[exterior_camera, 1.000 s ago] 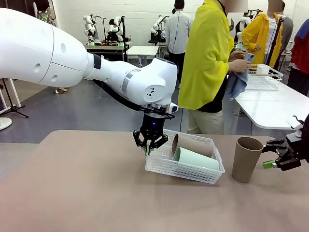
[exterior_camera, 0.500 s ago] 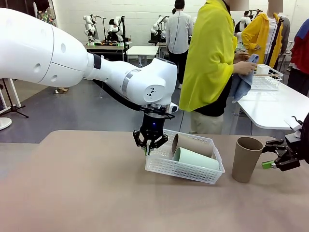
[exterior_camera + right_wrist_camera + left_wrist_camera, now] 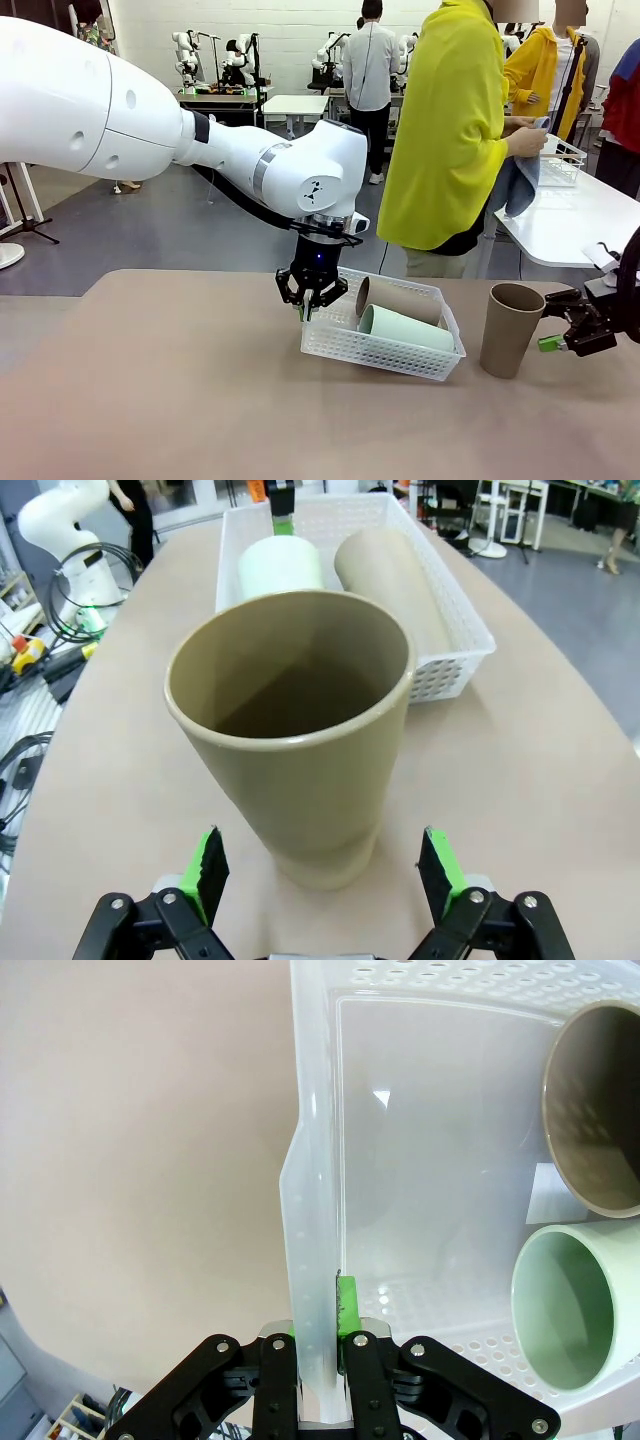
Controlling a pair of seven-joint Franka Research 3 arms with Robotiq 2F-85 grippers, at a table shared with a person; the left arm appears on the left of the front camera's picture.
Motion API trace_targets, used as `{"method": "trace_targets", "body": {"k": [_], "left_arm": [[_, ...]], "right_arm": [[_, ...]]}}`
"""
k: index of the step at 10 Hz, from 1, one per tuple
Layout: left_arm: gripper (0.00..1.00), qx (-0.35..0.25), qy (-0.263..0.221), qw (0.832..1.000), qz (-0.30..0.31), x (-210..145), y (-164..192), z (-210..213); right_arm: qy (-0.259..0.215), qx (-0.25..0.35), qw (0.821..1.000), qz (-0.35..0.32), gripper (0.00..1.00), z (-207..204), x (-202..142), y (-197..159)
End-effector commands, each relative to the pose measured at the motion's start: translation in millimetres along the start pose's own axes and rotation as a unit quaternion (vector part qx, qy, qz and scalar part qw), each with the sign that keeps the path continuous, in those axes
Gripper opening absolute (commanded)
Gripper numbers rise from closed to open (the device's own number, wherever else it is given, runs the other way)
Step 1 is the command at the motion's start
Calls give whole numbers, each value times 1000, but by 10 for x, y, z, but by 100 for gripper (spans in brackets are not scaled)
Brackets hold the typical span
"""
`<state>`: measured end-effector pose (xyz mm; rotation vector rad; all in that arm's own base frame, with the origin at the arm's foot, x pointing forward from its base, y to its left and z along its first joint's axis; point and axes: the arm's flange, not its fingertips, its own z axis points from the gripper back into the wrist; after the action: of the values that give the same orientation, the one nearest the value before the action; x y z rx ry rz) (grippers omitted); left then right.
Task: Clean and organize the cups into the basket.
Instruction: Pick up the Reusable plastic cup from the right side of the table and stack it inside the Organizing basket in the center of the table.
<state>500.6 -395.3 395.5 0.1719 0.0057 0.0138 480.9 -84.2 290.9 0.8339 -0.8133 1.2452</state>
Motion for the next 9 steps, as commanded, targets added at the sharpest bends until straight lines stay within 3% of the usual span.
{"method": "trace_targets", "body": {"k": [1, 9], "left_arm": [[0, -6, -2, 1000, -2, -28, 31, -11], [0, -6, -2, 1000, -2, -28, 31, -11]], "right_arm": [[0, 26, 1000, -3, 100, -92, -20, -54], [-17, 63, 998, -8, 100, -564, -70, -183]]}}
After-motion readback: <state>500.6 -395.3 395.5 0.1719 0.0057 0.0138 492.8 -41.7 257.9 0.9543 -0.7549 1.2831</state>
